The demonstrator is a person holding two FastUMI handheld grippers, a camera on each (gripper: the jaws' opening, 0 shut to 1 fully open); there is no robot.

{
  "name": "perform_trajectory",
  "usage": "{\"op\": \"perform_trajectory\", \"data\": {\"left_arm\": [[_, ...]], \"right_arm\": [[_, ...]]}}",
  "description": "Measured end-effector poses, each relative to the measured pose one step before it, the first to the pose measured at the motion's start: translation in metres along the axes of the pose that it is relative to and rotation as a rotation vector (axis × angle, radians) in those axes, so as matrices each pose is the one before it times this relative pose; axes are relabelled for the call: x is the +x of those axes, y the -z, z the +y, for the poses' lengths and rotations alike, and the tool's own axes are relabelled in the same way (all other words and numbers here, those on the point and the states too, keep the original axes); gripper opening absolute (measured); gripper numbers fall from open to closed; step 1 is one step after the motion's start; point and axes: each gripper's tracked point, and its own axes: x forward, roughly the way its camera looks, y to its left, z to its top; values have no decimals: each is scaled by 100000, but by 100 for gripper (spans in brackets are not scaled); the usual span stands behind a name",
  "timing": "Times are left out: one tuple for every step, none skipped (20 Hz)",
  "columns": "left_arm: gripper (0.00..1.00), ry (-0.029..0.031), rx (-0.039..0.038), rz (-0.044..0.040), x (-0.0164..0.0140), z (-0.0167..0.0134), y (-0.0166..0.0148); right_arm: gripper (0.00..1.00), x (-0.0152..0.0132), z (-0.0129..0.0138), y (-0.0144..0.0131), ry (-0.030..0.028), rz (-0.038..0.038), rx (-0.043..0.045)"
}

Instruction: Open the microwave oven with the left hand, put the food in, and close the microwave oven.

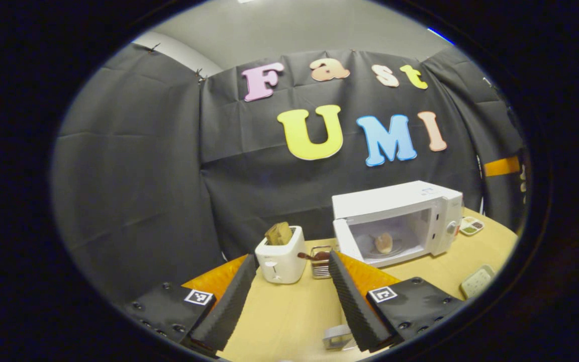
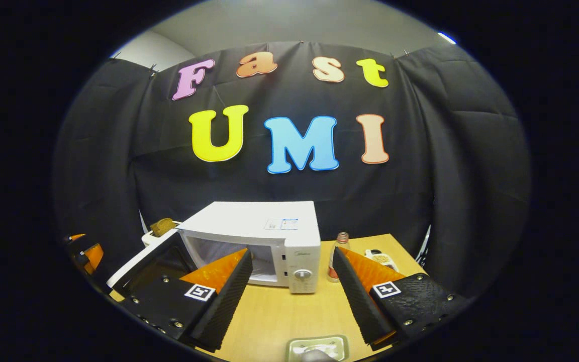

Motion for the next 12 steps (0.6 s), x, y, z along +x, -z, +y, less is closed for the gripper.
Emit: {"op": "perform_trajectory", "data": {"left_arm": [[97, -912, -888, 525, 65, 464, 1134], [98, -1025, -565, 2206, 33, 472, 1258], [98, -904, -429, 2264, 30, 498, 1127], [98, -378, -681, 598, -101, 437, 736], [96, -133, 81, 923, -333, 252, 628], [94, -399, 929, 1201, 19, 181, 767], [98, 56, 1155, 1016, -50, 28, 906], [98, 452, 1052, 1174, -223, -73, 624], [96, 1303, 327, 283, -54, -362, 720], [94, 585, 39, 1551, -183, -205, 727], [94, 992, -47, 1195, 126, -324, 660], [94, 696, 305, 667, -17, -288, 264]], "right_arm": [[98, -572, -562, -218, 613, 816, 139], [98, -563, -470, 151, 399, 1964, -485], [98, -429, -517, 61, 750, 1682, -618], [98, -362, -187, -207, -89, 533, 359], [98, -282, -103, -275, 3, -619, 889], [98, -212, -86, 14, 254, 54, 868], [93, -298, -66, 153, 67, 897, 596], [98, -392, 164, 187, 23, 653, 380], [98, -317, 157, 186, -139, 587, 619], [98, -240, 291, 202, -524, 189, 188], [98, -145, 157, 285, 75, 415, -582], [98, -422, 72, 429, 14, 890, 311]]}}
